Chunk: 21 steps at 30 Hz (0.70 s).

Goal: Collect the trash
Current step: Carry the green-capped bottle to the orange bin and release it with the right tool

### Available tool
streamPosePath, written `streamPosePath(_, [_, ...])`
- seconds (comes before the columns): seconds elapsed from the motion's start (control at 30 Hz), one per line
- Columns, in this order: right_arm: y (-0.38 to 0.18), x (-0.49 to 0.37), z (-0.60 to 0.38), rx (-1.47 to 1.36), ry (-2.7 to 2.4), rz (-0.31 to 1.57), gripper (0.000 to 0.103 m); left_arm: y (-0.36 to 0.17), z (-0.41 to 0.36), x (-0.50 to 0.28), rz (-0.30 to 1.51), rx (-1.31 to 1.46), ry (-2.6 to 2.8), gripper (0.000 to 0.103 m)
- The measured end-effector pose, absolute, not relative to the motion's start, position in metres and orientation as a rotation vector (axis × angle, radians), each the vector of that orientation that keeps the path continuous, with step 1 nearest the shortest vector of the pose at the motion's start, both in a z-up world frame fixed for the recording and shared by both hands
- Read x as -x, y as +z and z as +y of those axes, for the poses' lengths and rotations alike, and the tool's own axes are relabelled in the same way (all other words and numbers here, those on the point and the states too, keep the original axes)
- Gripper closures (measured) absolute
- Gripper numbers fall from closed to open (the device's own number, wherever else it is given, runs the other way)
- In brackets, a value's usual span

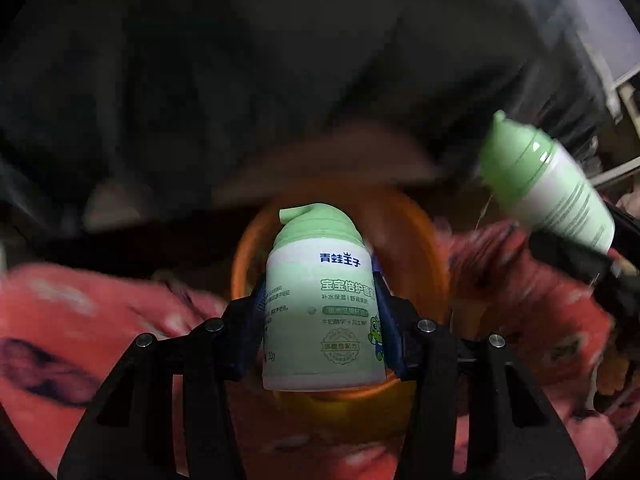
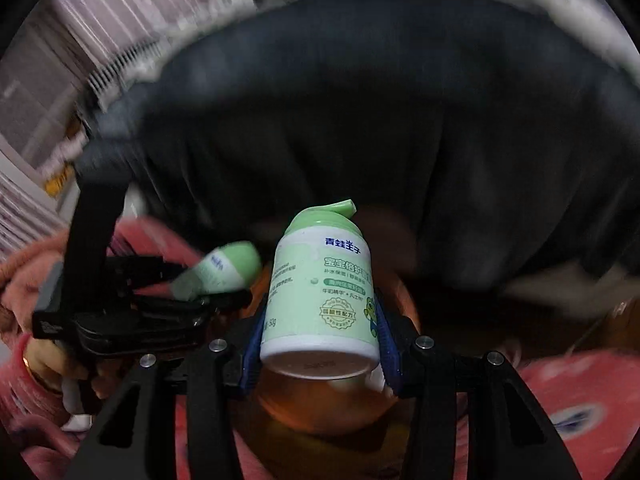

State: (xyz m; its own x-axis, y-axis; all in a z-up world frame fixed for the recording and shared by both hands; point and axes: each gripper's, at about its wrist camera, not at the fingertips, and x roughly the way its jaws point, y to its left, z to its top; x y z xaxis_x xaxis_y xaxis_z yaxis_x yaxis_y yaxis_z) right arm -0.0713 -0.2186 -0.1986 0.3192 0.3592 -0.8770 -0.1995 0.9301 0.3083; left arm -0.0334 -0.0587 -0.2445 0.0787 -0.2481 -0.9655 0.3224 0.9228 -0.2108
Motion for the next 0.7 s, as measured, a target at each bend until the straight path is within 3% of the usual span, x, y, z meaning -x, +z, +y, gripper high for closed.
streamPosePath(0.13, [-0.269,0.066,-0.209,-0.111,0.319,1.389,0.056,-0.299,-0.073,0.031,1.555,-0.189,-0.369,0.055])
streamPosePath(0.23, [-0.289,0.063,-0.207,-0.112,0.33,1.473,0.056,-0.314,-0.077,0.029,1.609,-0.223,-0.348,0.055])
streamPosePath(0.3, [-0.296,0.061,-0.208,-0.104,0.306,1.503,0.048,-0.31,-0.077,0.028,1.586,-0.219,-0.327,0.05])
streamPosePath(0.33, [-0.296,0.061,-0.209,-0.105,0.293,1.497,0.041,-0.309,-0.077,0.028,1.58,-0.213,-0.325,0.041])
streamPosePath(0.4, [-0.295,0.061,-0.21,-0.114,0.285,1.488,0.039,-0.306,-0.074,0.03,1.564,-0.206,-0.314,0.038])
streamPosePath(0.43, [-0.294,0.061,-0.212,-0.118,0.277,1.484,0.033,-0.305,-0.073,0.031,1.563,-0.202,-0.313,0.038])
streamPosePath(0.7, [-0.289,0.06,-0.215,-0.13,0.25,1.463,0.032,-0.303,-0.066,0.034,1.548,-0.192,-0.305,0.038])
